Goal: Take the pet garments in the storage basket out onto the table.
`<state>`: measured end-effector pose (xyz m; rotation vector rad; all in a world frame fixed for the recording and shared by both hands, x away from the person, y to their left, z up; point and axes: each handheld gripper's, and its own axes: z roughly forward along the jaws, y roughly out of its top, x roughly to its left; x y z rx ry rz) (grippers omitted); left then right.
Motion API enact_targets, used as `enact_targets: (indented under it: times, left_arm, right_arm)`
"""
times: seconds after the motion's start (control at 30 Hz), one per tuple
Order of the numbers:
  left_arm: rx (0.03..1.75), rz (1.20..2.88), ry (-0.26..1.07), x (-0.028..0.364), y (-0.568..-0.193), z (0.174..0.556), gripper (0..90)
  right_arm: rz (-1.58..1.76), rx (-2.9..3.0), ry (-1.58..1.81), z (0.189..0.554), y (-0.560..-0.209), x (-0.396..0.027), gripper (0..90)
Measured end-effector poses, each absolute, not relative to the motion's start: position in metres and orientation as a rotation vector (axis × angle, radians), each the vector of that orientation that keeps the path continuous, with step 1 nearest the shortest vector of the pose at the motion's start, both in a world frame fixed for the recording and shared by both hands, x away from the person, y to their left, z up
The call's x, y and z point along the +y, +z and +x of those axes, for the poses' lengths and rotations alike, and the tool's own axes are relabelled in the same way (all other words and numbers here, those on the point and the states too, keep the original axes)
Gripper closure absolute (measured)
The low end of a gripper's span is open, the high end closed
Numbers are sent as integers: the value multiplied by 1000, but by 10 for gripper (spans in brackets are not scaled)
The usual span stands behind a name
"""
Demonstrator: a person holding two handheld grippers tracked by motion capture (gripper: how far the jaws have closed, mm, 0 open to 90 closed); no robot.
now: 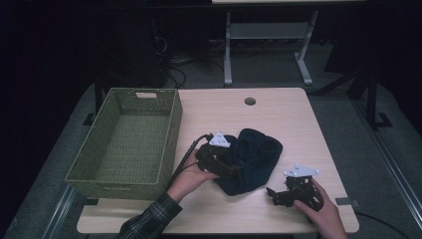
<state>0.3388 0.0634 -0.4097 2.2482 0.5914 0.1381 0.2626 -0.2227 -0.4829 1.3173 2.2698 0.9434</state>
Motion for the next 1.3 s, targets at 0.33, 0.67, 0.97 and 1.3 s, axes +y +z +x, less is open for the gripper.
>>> enact_targets:
  times: [0.33,0.67,0.97,1.3]
  left_arm:
    - [628,2249,158,81,-417,326,180]
    - [677,2262,149,98,-431,313,169]
    - [706,2279,160,106,-443,300,144]
    - [725,2340,220,114,-454,290,136]
  right_arm:
    - [1316,2270,943,263,-483,-223,0]
    - [1318,2270,943,263,-483,-223,0]
    - [1318,2270,943,263,-483,-223,0]
    - [1318,2270,943,263,-483,-223,0]
